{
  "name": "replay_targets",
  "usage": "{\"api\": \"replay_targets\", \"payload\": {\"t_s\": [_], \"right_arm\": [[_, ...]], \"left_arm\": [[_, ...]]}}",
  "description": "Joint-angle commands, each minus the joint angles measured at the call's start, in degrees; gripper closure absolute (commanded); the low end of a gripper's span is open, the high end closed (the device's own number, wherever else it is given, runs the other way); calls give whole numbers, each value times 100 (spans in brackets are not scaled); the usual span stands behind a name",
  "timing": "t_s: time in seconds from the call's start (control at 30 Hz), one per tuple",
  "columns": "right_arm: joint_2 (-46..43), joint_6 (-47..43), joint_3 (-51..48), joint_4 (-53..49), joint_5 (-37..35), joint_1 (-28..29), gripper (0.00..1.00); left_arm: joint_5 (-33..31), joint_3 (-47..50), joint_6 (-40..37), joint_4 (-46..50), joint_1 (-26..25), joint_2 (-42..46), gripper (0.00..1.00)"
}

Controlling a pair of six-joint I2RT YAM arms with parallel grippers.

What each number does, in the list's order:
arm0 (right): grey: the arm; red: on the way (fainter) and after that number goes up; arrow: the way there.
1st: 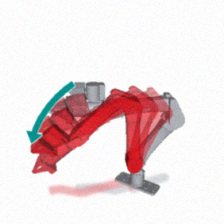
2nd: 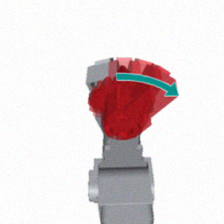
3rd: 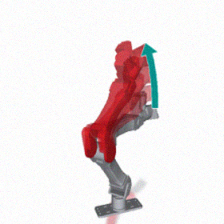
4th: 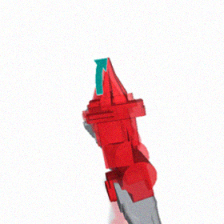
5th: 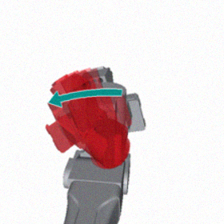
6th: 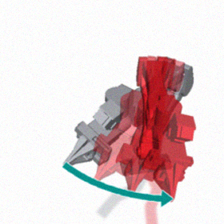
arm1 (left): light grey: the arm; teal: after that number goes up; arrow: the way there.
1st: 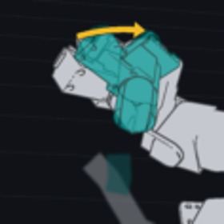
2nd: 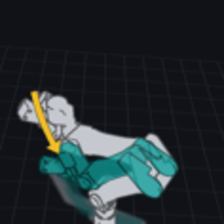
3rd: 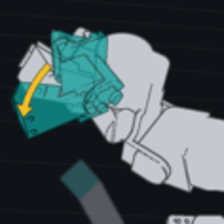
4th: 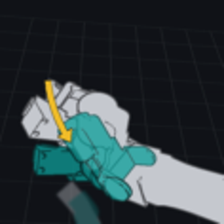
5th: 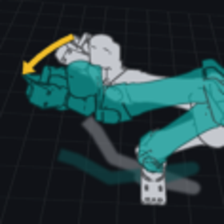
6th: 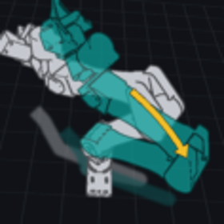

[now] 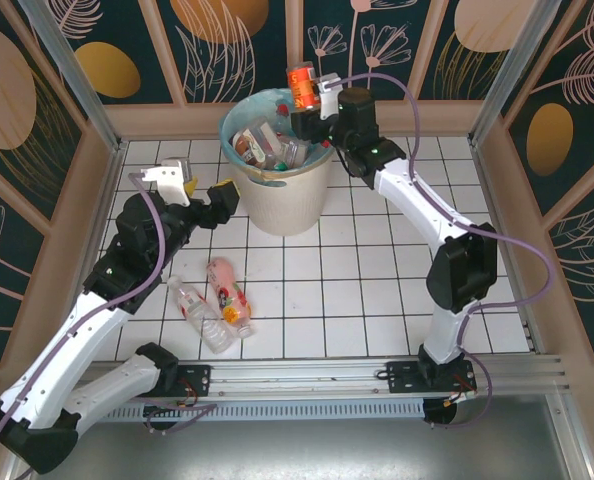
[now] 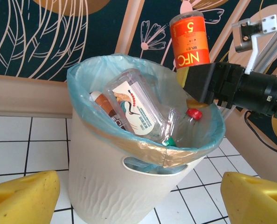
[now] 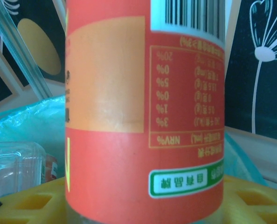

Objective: Put the plastic bottles in the bin

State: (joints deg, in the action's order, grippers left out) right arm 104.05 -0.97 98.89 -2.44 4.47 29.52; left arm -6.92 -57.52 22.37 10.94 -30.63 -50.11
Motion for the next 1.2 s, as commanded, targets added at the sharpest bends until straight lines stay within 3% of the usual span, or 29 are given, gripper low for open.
{"api": "replay_targets", "payload": {"t_s": [0.0,0.33,0.37,0.43,0.7,0.87,1.0,1.17], "right_arm": [[-525,-121,-354,711,-142,37,33],[-913,-223,-856,1117,13,30,31],[-908,-220,-835,1137,31,36,32],[-793,-166,-626,991,103,28,44],[348,271,1093,-1301,331,28,65],[1255,401,2246,-2635,248,45,69],[2077,329,3798,-3739,59,143,70],[2652,205,5200,-4340,28,151,70]], "left_arm": [[-101,78,76,-59,33,36,11],[-109,74,112,-24,31,37,11],[-108,69,111,-13,31,36,11],[-117,49,123,33,31,36,11],[-553,108,252,547,31,207,10],[-685,272,457,919,32,275,10],[-697,489,638,1048,38,368,10],[-757,527,709,1159,33,447,10]]}}
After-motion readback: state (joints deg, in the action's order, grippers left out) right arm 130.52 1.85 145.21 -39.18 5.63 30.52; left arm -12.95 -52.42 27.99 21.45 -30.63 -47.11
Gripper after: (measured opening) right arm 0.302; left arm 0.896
